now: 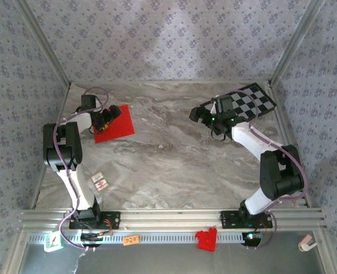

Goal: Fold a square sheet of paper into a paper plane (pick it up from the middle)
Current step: Move the square sheet of paper to the center of the table.

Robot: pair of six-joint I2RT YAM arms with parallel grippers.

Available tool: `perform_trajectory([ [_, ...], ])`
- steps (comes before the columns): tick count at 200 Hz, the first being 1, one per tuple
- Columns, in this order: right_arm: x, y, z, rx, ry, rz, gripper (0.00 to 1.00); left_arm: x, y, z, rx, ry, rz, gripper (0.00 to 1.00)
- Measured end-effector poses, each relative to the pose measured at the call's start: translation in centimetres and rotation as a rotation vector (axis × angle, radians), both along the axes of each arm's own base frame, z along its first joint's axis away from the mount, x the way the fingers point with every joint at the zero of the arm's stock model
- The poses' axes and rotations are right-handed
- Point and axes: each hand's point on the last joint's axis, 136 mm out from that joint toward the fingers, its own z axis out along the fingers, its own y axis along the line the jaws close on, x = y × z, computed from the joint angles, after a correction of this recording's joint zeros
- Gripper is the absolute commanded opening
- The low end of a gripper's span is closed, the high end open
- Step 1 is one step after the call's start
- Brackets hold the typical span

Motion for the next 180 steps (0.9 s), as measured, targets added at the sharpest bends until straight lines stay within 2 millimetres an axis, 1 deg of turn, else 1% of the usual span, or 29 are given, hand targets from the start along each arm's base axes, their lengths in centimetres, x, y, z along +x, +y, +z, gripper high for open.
perform_trajectory([
  [23,-0.1,0.3,-0.3,-0.002,0.006,0.007,1.00,-0.6,-1.2,-0.2,0.008,-0.011,-0.036,0.96],
  [42,-0.2,0.7,-0.8,-0.005,0.018,0.015,1.00,-1.5,-2.7,-0.4,0.010,-0.019,-0.071,0.96],
  [69,-0.5,1.3,-1.2,-0.010,0.027,0.031,1.00,-3.5,-5.7,-0.5,0.009,-0.021,-0.139,0.96],
  [97,-0.8,2.0,-1.2,-0.003,0.033,0.035,1.00,-6.9,-10.4,-0.5,-0.018,-0.002,-0.224,0.96],
  [114,-1.0,2.4,-1.4,0.003,0.040,0.032,1.00,-9.9,-14.1,-0.6,-0.048,0.026,-0.282,0.95],
  [119,-1.2,2.6,-1.5,0.006,0.043,0.034,1.00,-10.6,-14.9,-0.6,-0.056,0.034,-0.294,0.95],
  [120,-1.2,2.7,-1.5,0.007,0.044,0.034,1.00,-11.0,-15.3,-0.6,-0.060,0.040,-0.299,0.95],
  [126,-1.4,2.8,-1.7,0.008,0.052,0.036,1.00,-11.8,-16.1,-0.6,-0.069,0.049,-0.310,0.95],
  [127,-1.5,2.9,-1.8,0.009,0.053,0.037,1.00,-12.3,-16.5,-0.6,-0.074,0.055,-0.315,0.96],
  [136,-1.9,3.2,-2.1,0.013,0.067,0.039,1.00,-13.9,-17.9,-0.5,-0.093,0.077,-0.333,0.95],
  [155,-3.0,4.2,-2.9,0.014,0.094,0.057,1.00,-16.7,-20.0,-0.4,-0.129,0.127,-0.346,0.96],
  [170,-3.8,4.9,-3.4,0.014,0.116,0.072,1.00,-18.2,-20.7,-0.4,-0.140,0.171,-0.344,0.97],
  [180,-4.4,5.3,-3.8,0.017,0.129,0.082,0.99,-18.9,-20.8,-0.4,-0.140,0.201,-0.342,0.99],
])
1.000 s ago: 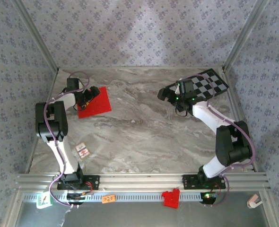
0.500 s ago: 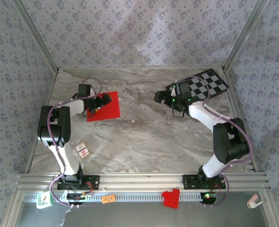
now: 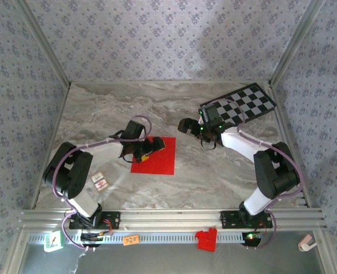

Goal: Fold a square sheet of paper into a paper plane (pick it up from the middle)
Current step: Move the square sheet of paper to the center of the table, then first fold the square sheet of paper in half at the center of the table.

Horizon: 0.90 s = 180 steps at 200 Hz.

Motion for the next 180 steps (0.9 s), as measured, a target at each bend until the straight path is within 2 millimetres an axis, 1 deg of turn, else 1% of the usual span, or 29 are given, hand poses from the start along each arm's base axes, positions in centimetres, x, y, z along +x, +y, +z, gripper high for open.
perform_trajectory([
  [12,-0.6,0.5,-0.4,0.006,0.016,0.010,0.98,-0.5,0.2,0.1,0.021,0.029,0.000,1.00],
  [20,-1.0,0.8,-0.6,0.010,0.027,0.019,0.95,-0.4,0.4,0.3,0.045,0.038,0.001,1.00],
  [47,-1.8,1.8,-1.3,0.031,0.067,0.039,0.81,0.9,1.2,1.7,0.124,-0.003,0.009,1.00],
  [75,-2.6,2.8,-3.4,0.040,0.140,0.061,0.74,1.2,1.7,2.0,0.186,-0.031,-0.023,1.00],
  [103,-2.9,3.6,-4.7,0.043,0.184,0.078,0.74,1.1,1.6,1.2,0.288,-0.026,-0.105,1.00],
  [129,-2.8,3.8,-4.6,0.051,0.187,0.074,0.77,1.2,1.3,0.7,0.416,-0.038,-0.193,1.00],
  [163,-2.5,3.3,-4.6,0.054,0.193,0.043,0.81,0.7,0.3,0.5,0.533,-0.055,-0.294,1.00],
  [180,-2.2,2.8,-4.7,0.053,0.196,0.019,0.82,0.3,0.0,0.0,0.573,-0.049,-0.331,1.00],
])
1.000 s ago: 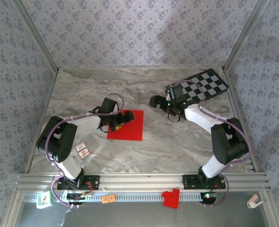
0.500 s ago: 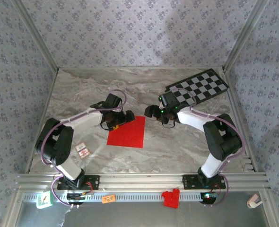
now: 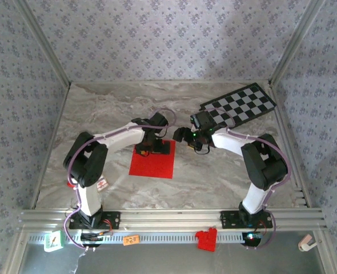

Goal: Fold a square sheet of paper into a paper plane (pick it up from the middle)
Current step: First fold the square sheet of paper in half at the center of the table.

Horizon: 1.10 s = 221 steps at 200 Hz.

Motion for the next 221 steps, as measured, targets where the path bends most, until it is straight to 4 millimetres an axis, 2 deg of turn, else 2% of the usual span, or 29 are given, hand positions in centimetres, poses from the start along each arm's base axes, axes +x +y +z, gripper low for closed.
perform_trajectory([
  [38,-0.1,-1.6,-0.4,-0.011,0.012,-0.042,0.83,-0.7,0.2,-1.7,0.070,0.039,-0.027,0.99],
  [72,0.0,-1.8,-0.1,-0.008,0.006,-0.048,0.83,-0.9,0.5,-2.6,0.096,0.058,-0.025,0.98],
  [126,-0.1,-1.9,-0.1,-0.008,0.006,-0.050,0.83,-0.8,0.6,-2.7,0.100,0.053,-0.016,0.97],
  [221,-0.3,-2.1,-0.5,-0.014,0.016,-0.058,0.83,-0.6,0.6,-2.8,0.095,0.036,0.006,0.89],
])
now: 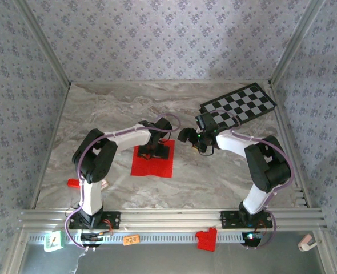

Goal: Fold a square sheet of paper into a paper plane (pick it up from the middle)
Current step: First fold the square sheet of paper in half at the center of the table.

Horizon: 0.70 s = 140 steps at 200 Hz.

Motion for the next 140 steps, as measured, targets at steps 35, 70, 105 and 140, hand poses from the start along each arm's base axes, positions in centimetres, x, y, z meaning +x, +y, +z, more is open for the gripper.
perform_trajectory([
  [35,0.0,0.0,0.1,0.002,0.000,-0.003,0.83,0.1,0.0,0.1,-0.008,-0.013,0.011,0.69],
  [70,0.1,0.0,0.5,0.008,-0.015,-0.005,0.83,-0.4,0.2,0.5,-0.045,-0.028,0.012,0.46],
  [105,0.2,-0.5,1.8,0.033,-0.070,-0.020,0.84,-0.1,-1.9,4.0,-0.270,-0.065,0.017,0.36],
  [140,0.6,-0.9,4.2,0.087,-0.166,-0.033,0.83,1.5,-3.8,8.0,-0.590,-0.103,0.062,0.36],
])
